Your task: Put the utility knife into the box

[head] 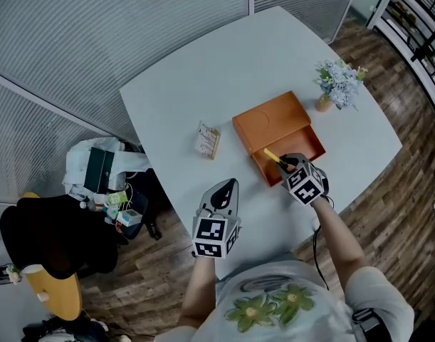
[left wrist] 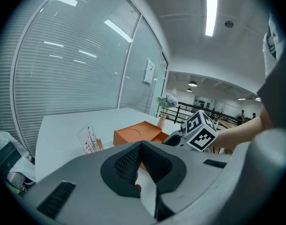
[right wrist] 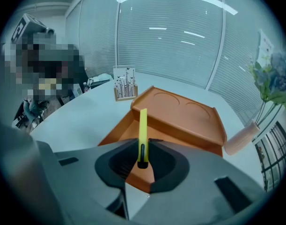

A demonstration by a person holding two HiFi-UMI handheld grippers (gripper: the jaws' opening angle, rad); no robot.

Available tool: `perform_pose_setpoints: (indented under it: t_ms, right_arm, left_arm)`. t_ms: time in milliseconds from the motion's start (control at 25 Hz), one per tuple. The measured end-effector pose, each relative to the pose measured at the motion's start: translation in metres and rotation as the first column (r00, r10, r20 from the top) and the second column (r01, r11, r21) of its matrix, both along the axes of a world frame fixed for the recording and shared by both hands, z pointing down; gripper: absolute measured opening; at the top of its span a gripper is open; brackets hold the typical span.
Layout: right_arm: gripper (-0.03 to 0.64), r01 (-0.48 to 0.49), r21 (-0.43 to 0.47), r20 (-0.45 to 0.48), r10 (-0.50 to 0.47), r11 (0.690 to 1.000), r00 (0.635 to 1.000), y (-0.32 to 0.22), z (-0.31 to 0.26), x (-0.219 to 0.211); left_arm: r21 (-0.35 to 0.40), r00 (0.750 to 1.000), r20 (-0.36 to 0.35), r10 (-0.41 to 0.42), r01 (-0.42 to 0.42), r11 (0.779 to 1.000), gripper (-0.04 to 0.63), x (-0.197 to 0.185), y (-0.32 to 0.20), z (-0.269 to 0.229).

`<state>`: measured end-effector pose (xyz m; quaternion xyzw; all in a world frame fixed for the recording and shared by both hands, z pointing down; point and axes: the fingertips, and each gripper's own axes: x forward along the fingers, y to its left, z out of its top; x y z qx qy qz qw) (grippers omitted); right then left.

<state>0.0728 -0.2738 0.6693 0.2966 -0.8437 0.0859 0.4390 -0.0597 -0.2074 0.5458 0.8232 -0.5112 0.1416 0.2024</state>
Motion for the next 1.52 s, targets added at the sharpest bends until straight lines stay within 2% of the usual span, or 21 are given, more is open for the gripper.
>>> perform_pose_setpoints:
  t_ms: [560, 1120, 1520]
  right_arm:
    - [0.072, 0.079, -0.087, -0.127, -0.09, 0.993, 0.988, 0.0, 0.024, -0.004]
    - [0.073, 0.104, -0.147, -0.254, -0.139, 0.984, 0.957, -0.01, 0.04, -0.004]
    - [0.074, 0.115, -0.201, -0.285, -0.17, 0.973, 0.943, -0.009, 0.051, -0.006]
  left_arm:
    - [-0.02, 1.0, 0.007, -0.007, 0.007, 1.0, 0.002, -0.003, 0.001, 0.006]
    - [-0.034, 1.0, 0.008, -0.017, 0.017, 0.999, 0.002, -0.008, 0.0, 0.011]
    - [-0.041, 1.0, 0.005, -0.018, 0.018, 0.999, 0.002, -0.009, 0.0, 0.017]
